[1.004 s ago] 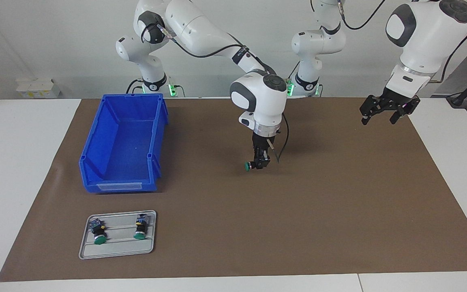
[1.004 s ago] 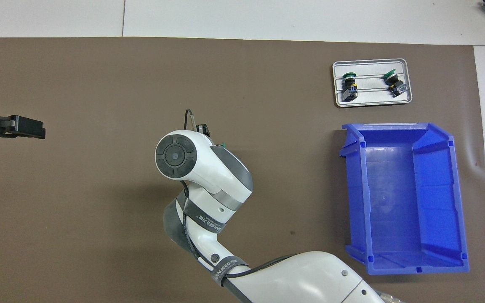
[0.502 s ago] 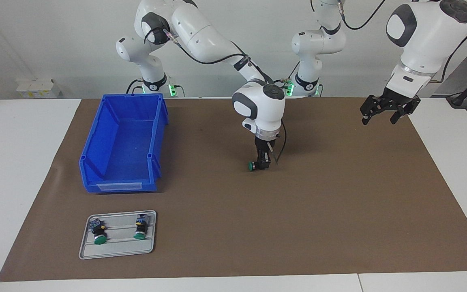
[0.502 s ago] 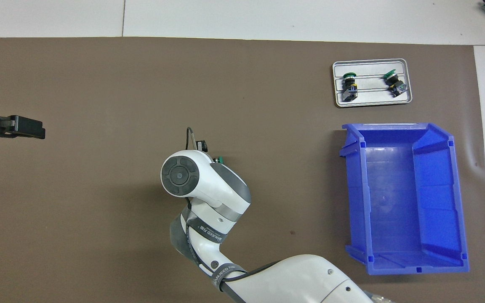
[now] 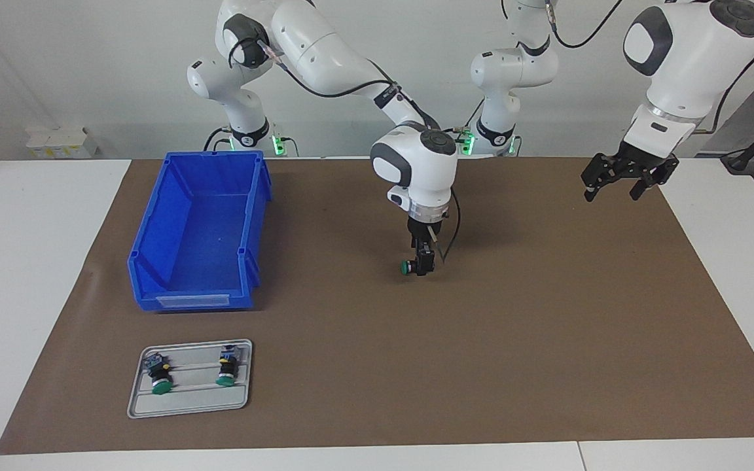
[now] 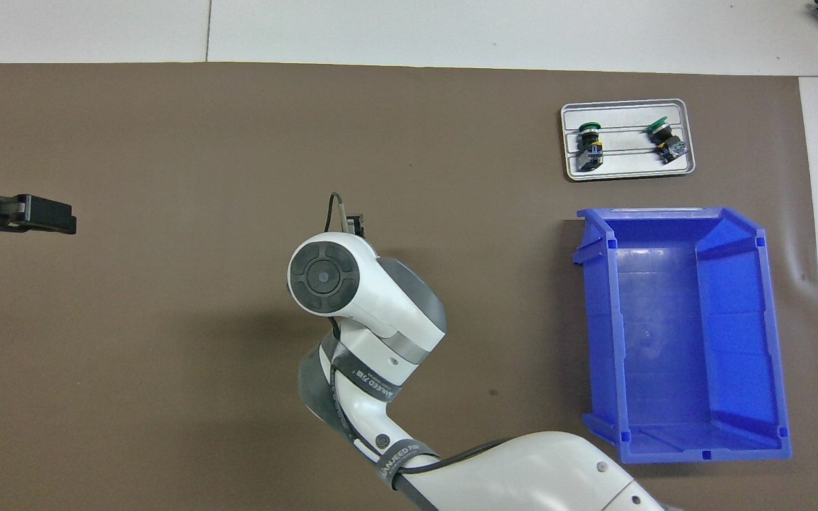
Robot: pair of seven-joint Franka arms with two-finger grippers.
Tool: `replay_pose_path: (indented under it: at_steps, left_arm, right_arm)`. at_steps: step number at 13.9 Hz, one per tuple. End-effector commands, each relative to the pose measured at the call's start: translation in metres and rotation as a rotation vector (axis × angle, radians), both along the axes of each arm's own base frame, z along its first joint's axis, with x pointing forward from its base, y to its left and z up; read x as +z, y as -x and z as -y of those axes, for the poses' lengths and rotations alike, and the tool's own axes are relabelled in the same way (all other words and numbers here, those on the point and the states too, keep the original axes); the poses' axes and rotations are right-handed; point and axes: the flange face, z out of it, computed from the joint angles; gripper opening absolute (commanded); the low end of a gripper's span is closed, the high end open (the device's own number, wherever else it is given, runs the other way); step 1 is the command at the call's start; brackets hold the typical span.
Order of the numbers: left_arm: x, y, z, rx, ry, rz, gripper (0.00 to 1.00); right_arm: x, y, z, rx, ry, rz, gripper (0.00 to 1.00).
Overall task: Place and press button with both arms
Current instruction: 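Carry the button to the table center and set it down, then withdraw the right gripper while the left gripper reaches the button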
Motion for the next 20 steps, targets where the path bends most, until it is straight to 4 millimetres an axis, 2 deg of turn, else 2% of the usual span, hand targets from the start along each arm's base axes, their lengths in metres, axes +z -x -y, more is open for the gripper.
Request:
replay_pose_path:
  at_steps: [1,6,9,12,14,16,20]
  left_arm:
    - [0.002,0.008,0.002,0.004,0.008,-0.002,1.00]
    - [-0.002,0.013,0.031,-0.050,0.006,0.001,1.00]
    - [-0.021,0.019,0.065,-0.184,0.015,0.037,1.00]
    - [-0.033,0.017,0.101,-0.327,0.106,0.050,1.00]
    - [-0.051,0.013,0.124,-0.452,0.140,0.036,1.00]
    - [-0.071,0.009,0.156,-0.540,0.146,0.028,1.00]
    - [-0.103,0.018,0.218,-0.774,0.147,0.018,1.00]
  right_arm:
    - [0.045,-0.004,0.044,0.030,-0.016,-0.001,1.00]
    - [0.094,-0.020,0.129,0.153,0.014,0.029,1.00]
    - [0.117,-0.033,0.177,0.230,0.061,0.009,1.00]
    - [0.151,-0.047,0.244,0.311,0.098,0.012,1.00]
    - [0.177,-0.043,0.284,0.421,0.074,-0.022,1.00]
    - [0.197,-0.034,0.317,0.610,0.106,-0.066,1.00]
    - [0.225,-0.017,0.388,0.873,0.137,-0.142,1.00]
